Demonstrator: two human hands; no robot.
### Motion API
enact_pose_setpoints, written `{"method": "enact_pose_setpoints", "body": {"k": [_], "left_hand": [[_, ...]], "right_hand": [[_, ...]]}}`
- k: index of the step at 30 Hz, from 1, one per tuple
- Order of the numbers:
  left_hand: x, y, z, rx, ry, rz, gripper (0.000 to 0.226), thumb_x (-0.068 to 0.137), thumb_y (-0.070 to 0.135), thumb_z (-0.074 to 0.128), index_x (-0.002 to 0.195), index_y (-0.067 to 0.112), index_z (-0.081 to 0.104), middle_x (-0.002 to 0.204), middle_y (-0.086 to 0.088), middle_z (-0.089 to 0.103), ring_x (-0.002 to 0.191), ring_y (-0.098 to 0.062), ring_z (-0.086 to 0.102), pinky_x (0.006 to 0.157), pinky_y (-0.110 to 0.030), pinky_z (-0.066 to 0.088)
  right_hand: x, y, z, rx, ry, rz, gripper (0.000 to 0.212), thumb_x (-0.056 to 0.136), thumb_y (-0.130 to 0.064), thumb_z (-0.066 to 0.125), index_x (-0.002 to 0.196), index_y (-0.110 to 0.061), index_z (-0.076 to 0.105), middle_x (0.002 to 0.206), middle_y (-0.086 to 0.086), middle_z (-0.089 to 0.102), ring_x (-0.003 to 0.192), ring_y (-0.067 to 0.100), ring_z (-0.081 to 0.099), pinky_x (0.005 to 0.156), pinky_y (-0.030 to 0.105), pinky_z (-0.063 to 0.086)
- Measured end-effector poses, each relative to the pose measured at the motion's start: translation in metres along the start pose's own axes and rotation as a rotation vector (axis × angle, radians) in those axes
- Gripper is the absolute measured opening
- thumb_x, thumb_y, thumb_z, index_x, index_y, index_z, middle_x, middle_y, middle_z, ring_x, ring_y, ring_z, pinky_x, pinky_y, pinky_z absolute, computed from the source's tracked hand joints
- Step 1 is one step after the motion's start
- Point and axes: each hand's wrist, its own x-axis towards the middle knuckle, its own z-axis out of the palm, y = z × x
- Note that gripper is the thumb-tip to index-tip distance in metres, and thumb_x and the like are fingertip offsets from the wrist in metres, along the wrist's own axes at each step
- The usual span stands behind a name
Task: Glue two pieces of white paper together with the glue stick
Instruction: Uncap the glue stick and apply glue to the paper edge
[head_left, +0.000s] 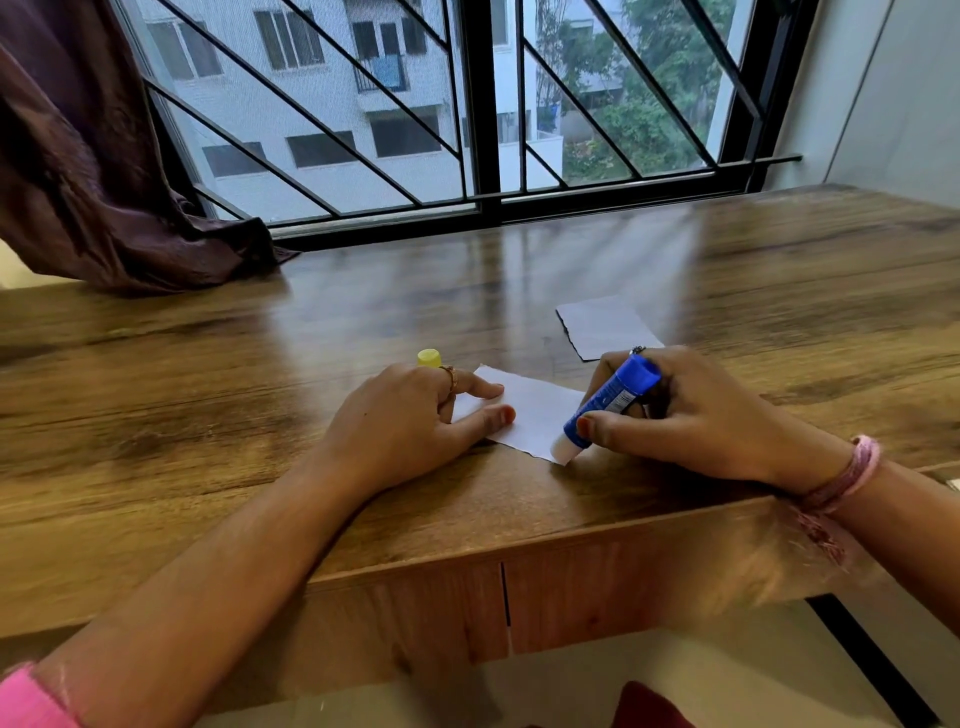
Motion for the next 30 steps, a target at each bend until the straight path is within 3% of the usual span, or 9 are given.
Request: {"method": "enact_pose_setpoints", "body": {"k": [7, 12, 15, 19, 23, 26, 28, 30], "left_hand": [[0.000, 0.000, 0.000, 0.003, 0.008, 0.001, 0.044, 0.076, 0.067, 0.049, 0.106, 0.041, 0.068, 0.048, 0.008, 0.041, 0.046, -0.003, 0.042, 0.049, -0.025, 0.028], [0.000, 0.001, 0.000, 0.021, 0.003, -0.003, 0.047, 0.075, 0.069, 0.046, 0.106, 0.042, 0.067, 0.049, 0.007, 0.043, 0.047, -0.004, 0.043, 0.048, -0.024, 0.027], [-0.001, 0.001, 0.000, 0.024, 0.006, -0.004, 0.045, 0.075, 0.069, 0.045, 0.105, 0.043, 0.067, 0.048, 0.007, 0.042, 0.048, -0.002, 0.045, 0.048, -0.024, 0.026], [-0.002, 0.001, 0.000, -0.008, 0.015, 0.018, 0.036, 0.079, 0.066, 0.050, 0.096, 0.038, 0.065, 0.046, 0.007, 0.042, 0.052, 0.001, 0.049, 0.048, -0.026, 0.029], [-0.003, 0.001, -0.004, -0.210, 0.158, 0.042, 0.024, 0.089, 0.049, 0.055, 0.086, 0.028, 0.065, 0.050, -0.002, 0.051, 0.044, -0.006, 0.046, 0.047, -0.021, 0.034], [-0.007, 0.000, -0.009, -0.188, 0.234, 0.107, 0.018, 0.092, 0.033, 0.051, 0.092, 0.025, 0.068, 0.073, 0.011, 0.059, 0.066, -0.003, 0.053, 0.060, -0.020, 0.041], [-0.009, 0.000, -0.011, -0.173, 0.185, 0.161, 0.024, 0.090, 0.023, 0.046, 0.097, 0.024, 0.069, 0.091, 0.015, 0.060, 0.091, -0.006, 0.051, 0.077, -0.019, 0.039], [-0.010, 0.001, -0.011, -0.101, 0.118, 0.190, 0.032, 0.087, 0.026, 0.039, 0.097, 0.027, 0.070, 0.099, 0.015, 0.064, 0.102, -0.008, 0.045, 0.087, -0.023, 0.031]], "right_hand": [[0.001, 0.001, 0.000, 0.022, 0.017, 0.018, 0.016, 0.073, -0.035, 0.066, 0.073, -0.018, 0.067, 0.049, -0.010, 0.048, 0.046, 0.001, 0.043, 0.047, 0.011, 0.031], [0.001, 0.001, 0.000, 0.033, 0.036, 0.031, 0.017, 0.071, -0.034, 0.066, 0.074, -0.018, 0.068, 0.052, -0.003, 0.051, 0.048, 0.004, 0.044, 0.048, 0.014, 0.032], [0.001, 0.001, -0.002, 0.065, 0.038, 0.010, 0.021, 0.070, -0.038, 0.065, 0.074, -0.017, 0.068, 0.050, -0.008, 0.054, 0.047, 0.001, 0.045, 0.048, 0.013, 0.033], [0.001, 0.012, -0.009, 0.502, 0.311, 0.116, 0.015, 0.077, -0.023, 0.059, 0.065, -0.020, 0.068, 0.051, -0.001, 0.043, 0.042, 0.008, 0.033, 0.038, 0.016, 0.026], [0.003, 0.019, -0.010, 0.565, 0.472, 0.245, 0.012, 0.072, -0.030, 0.063, 0.063, -0.022, 0.062, 0.055, 0.002, 0.041, 0.043, 0.010, 0.032, 0.037, 0.016, 0.024], [0.003, 0.021, -0.012, 0.590, 0.465, 0.269, 0.014, 0.070, -0.035, 0.064, 0.063, -0.023, 0.064, 0.053, -0.003, 0.044, 0.040, 0.008, 0.035, 0.036, 0.014, 0.026], [0.003, 0.021, -0.012, 0.600, 0.460, 0.276, 0.015, 0.074, -0.032, 0.062, 0.063, -0.022, 0.063, 0.052, -0.003, 0.044, 0.039, 0.008, 0.035, 0.036, 0.014, 0.026], [0.002, 0.021, -0.013, 0.610, 0.461, 0.274, 0.016, 0.076, -0.030, 0.061, 0.061, -0.023, 0.063, 0.052, -0.004, 0.044, 0.039, 0.008, 0.035, 0.036, 0.014, 0.026]]}}
